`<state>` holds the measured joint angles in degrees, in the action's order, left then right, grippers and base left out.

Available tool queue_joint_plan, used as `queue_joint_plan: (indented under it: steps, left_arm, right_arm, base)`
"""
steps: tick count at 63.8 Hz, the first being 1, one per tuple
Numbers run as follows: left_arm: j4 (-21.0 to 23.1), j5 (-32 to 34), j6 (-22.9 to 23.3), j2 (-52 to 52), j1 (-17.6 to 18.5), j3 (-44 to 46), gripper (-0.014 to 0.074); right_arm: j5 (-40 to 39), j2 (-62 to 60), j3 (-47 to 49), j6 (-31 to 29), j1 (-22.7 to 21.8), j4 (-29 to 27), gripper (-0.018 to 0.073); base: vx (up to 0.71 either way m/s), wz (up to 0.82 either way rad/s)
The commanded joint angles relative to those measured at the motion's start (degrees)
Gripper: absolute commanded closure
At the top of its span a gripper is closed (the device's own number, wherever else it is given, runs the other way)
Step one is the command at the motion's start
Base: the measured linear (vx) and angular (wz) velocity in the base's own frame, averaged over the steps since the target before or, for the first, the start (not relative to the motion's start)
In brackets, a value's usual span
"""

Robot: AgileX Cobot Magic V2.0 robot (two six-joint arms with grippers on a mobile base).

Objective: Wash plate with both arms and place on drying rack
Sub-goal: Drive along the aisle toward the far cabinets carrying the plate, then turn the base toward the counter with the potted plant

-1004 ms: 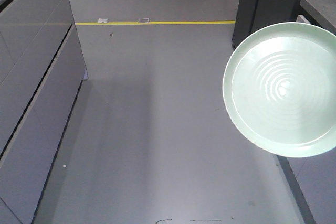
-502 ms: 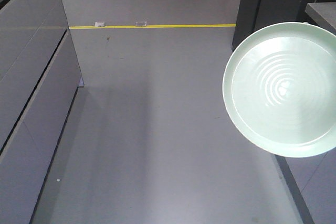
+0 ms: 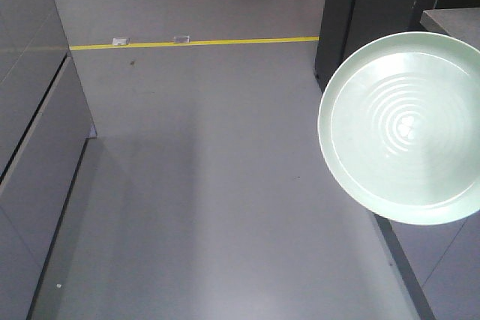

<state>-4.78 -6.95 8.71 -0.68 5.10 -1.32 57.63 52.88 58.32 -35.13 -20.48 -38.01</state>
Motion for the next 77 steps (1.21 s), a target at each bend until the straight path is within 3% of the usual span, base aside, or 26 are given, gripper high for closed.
queue_joint_plan:
  steps: [1, 77]
  left_arm:
    - [0.4, 3.8, 0.1, -0.9, 0.0, -1.3, 0.0603]
    - [0.4, 3.8, 0.1, -0.9, 0.0, -1.3, 0.0603]
  right_arm:
    - [-2.7, -0.6, 1.5, -0.3, -0.4, -2.3, 0.0563]
    - [-2.7, -0.6, 1.5, -0.3, -0.4, -2.3, 0.0563]
  base:
    - [0.16, -0.16]
    - [0.11, -0.24]
